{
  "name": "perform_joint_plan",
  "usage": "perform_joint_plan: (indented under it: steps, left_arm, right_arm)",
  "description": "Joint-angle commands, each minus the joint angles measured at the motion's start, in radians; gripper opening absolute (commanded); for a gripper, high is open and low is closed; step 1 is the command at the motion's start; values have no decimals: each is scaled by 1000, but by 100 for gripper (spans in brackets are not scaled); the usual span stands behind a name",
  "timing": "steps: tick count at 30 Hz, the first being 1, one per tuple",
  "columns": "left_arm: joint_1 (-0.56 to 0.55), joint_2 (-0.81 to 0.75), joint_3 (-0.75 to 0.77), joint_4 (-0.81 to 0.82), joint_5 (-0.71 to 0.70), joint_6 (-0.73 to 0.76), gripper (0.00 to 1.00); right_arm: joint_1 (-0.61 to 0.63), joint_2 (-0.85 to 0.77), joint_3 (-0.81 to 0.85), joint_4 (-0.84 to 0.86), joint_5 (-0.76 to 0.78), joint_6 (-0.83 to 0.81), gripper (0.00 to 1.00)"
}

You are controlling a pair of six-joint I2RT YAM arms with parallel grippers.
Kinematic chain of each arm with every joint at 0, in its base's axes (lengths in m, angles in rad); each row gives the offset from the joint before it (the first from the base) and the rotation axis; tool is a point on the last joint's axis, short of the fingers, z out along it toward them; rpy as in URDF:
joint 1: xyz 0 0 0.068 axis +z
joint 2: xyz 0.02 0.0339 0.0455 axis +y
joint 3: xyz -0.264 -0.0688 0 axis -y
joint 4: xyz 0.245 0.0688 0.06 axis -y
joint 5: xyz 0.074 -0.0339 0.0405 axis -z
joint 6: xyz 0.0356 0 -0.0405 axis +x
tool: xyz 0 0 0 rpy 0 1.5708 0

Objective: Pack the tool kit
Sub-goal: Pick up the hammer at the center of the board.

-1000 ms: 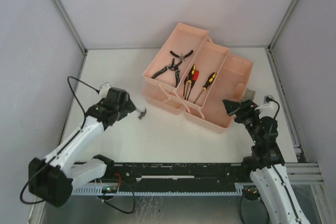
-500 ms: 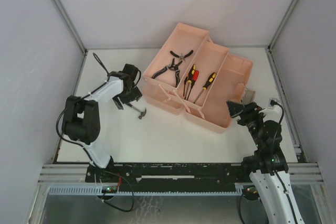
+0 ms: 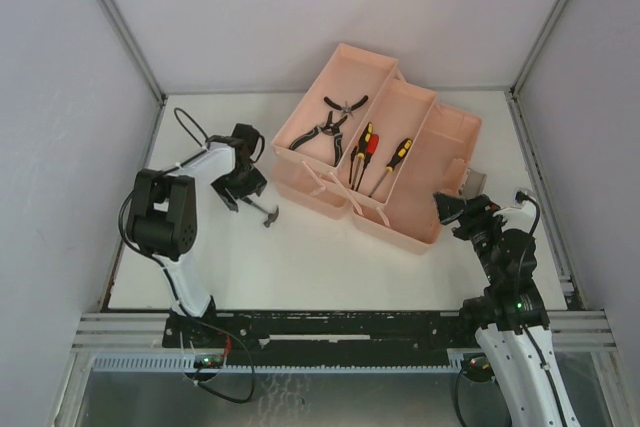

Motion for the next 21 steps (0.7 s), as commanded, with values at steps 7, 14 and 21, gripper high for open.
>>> perform_joint_plan:
  steps: [7, 14, 21]
  left_arm:
    - [24, 52, 56, 24, -4, -40, 58]
    - [26, 98, 66, 25, -24, -12, 49]
    - [26, 83, 6, 55, 7, -4, 23]
  right_arm:
    - [-2, 4, 43, 5, 12, -7, 71]
    - [-2, 5, 44, 0, 22, -11, 71]
    - [-2, 6, 47, 8, 21, -12, 71]
